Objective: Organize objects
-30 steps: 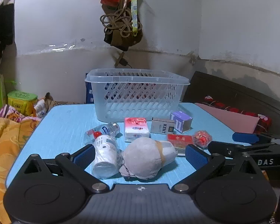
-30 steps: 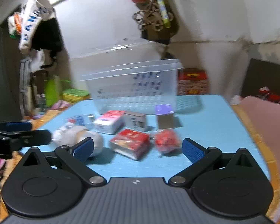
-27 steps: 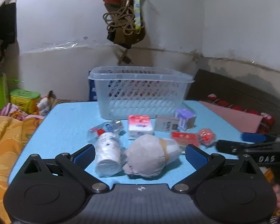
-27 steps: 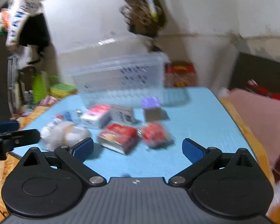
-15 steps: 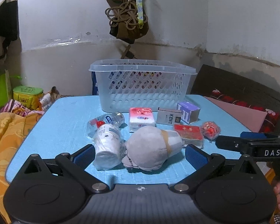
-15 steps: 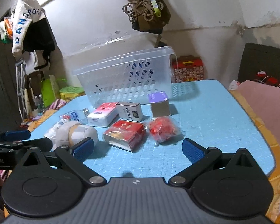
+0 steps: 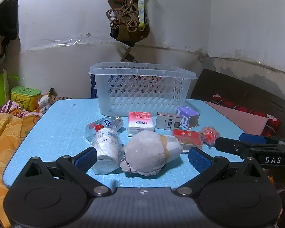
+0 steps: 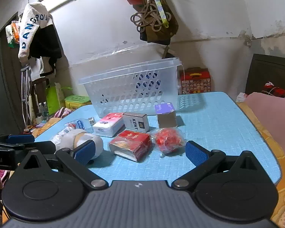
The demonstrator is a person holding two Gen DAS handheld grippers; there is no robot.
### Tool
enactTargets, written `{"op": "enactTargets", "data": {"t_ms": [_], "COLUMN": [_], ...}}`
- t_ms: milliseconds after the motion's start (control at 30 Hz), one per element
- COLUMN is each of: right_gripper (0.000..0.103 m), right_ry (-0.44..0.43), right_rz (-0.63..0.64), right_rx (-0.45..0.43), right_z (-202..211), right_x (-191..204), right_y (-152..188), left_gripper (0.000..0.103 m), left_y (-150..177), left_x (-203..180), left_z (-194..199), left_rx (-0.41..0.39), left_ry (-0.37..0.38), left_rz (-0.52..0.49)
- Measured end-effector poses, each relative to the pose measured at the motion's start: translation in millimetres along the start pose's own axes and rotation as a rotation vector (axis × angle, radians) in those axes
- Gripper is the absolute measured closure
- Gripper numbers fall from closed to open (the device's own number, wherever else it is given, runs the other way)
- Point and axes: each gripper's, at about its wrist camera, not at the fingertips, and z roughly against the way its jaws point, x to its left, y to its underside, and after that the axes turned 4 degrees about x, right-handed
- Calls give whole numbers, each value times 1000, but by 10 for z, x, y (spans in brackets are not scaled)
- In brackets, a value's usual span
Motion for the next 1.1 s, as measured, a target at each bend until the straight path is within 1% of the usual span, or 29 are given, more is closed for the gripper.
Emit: {"op": "enactTargets", "data": {"t_ms": [100,200,300,367,533,567,667,700,1100], "right_gripper": [0,1,1,1,1,1,1,1,1], "right_ry": [1,8,10,9,-11,-2,64,71,-39], "right_rz": [4,31,53,56,20,21,47,53,10], "right_rx": [1,-23,-45,-43,-36,-40,-67,-70,-51], "right_z": [-4,5,21,13,0,3,15,14,13], "right_x": [10,38,71,75,25,30,66,72,-7], "right_y": [10,35,55,55,68,77,96,99,124], "left_gripper": [0,0,0,0,0,0,0,0,0], "left_y": [-1,2,12,14,21,22,25,29,41], "left_x": [0,-4,-27,-23,18,26,31,25,-6], "left_z": [2,4,7,5,17,21,23,19,-13], "left_rx": [1,10,7,6,1,-3,-4,-3,-4], "left_ry": [11,42,34,32,29,36,53,53,56], "left_rz": [1,4,-8,-3,12,14,17,13,12]}}
